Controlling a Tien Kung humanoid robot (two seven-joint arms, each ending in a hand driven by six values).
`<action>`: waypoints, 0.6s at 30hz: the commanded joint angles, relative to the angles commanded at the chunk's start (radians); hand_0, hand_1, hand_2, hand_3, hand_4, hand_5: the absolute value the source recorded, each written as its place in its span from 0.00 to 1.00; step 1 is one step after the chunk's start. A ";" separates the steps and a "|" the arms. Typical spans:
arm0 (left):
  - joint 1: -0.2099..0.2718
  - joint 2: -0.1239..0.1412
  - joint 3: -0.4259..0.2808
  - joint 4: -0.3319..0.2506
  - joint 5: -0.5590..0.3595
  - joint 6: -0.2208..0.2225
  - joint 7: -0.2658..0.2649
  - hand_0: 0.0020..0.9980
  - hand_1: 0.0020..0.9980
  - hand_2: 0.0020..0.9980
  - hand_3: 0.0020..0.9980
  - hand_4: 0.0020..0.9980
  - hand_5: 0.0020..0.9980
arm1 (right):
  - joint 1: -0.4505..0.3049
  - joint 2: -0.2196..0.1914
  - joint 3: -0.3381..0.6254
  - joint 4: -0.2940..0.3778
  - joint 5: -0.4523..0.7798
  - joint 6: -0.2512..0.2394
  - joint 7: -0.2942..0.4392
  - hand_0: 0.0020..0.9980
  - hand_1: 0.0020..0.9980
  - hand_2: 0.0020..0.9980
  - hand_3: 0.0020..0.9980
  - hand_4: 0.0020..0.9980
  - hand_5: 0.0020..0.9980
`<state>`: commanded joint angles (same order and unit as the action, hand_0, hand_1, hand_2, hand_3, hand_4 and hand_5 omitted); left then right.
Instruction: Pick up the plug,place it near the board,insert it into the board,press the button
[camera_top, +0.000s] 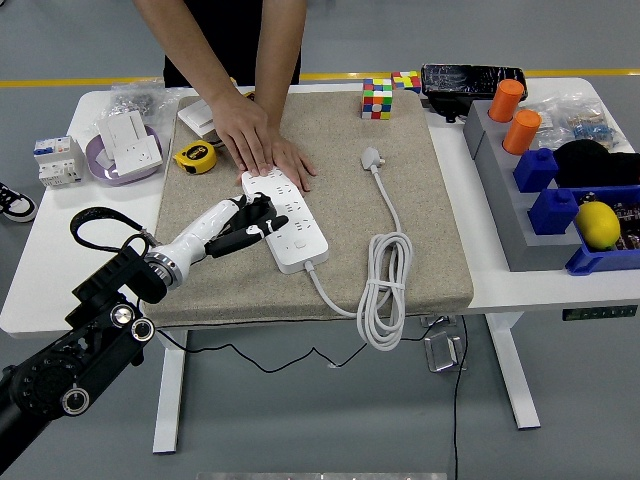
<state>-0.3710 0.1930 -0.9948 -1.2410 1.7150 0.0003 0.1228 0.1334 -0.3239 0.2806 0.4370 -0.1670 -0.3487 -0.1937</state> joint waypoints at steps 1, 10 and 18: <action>-0.005 0.001 0.008 0.003 0.007 0.001 -0.002 1.00 0.97 0.92 0.90 1.00 1.00 | 0.000 0.000 0.000 0.000 0.000 0.000 0.000 0.90 0.81 0.78 0.81 1.00 1.00; -0.036 0.003 0.054 0.026 0.019 0.008 -0.011 1.00 0.97 0.92 0.89 1.00 1.00 | 0.003 -0.001 0.003 0.000 0.000 0.000 0.001 0.90 0.81 0.78 0.81 1.00 1.00; -0.071 0.008 0.108 0.055 0.031 0.014 -0.022 1.00 0.96 0.91 0.88 1.00 1.00 | 0.004 0.000 0.002 -0.001 0.001 -0.001 0.000 0.90 0.81 0.78 0.81 1.00 1.00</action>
<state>-0.4420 0.2007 -0.8872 -1.1859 1.7456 0.0142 0.1012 0.1377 -0.3241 0.2830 0.4364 -0.1659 -0.3494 -0.1936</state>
